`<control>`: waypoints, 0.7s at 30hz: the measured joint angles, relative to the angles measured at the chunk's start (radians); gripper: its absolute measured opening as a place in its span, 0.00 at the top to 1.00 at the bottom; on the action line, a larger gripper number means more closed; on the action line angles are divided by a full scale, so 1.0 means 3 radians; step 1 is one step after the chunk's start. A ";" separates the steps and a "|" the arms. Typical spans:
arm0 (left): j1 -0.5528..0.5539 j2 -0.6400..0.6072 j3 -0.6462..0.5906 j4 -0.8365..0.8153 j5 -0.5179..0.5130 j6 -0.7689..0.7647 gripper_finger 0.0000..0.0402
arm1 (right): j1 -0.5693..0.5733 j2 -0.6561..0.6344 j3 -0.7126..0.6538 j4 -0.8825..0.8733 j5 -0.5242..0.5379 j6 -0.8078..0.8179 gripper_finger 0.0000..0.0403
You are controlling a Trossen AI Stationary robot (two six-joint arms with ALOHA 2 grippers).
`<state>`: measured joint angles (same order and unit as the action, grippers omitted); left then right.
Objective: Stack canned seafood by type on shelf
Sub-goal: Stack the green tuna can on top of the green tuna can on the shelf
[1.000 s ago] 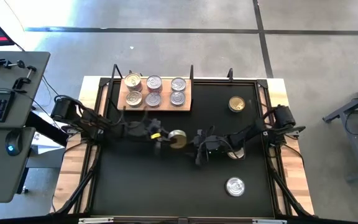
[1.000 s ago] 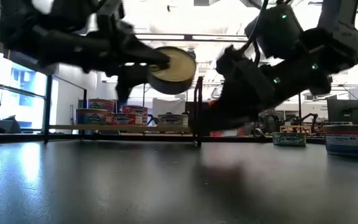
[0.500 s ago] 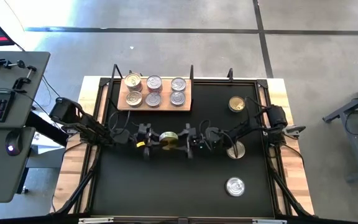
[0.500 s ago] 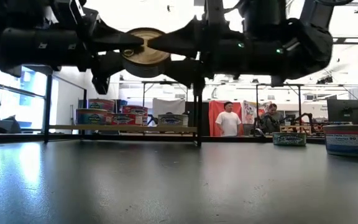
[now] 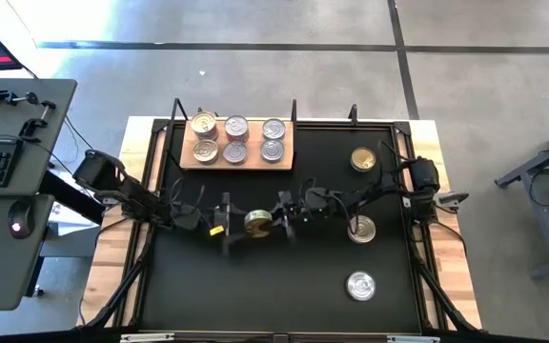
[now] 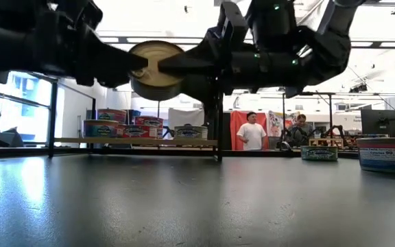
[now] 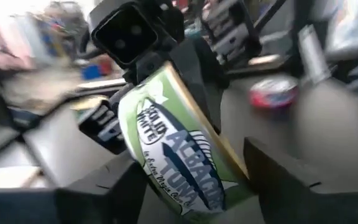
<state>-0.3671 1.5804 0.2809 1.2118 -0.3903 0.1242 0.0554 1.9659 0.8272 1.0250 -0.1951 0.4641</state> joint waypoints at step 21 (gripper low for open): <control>-0.0065 -0.0110 0.0463 -0.1487 -0.0389 -0.0188 0.30 | -0.0281 -0.0404 -0.0008 -0.1118 -0.0718 -0.0010 0.71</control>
<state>-0.3866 1.5475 0.4198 0.7658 -0.5071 0.0679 -0.0290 1.8446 0.8249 0.6896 -0.4104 0.4610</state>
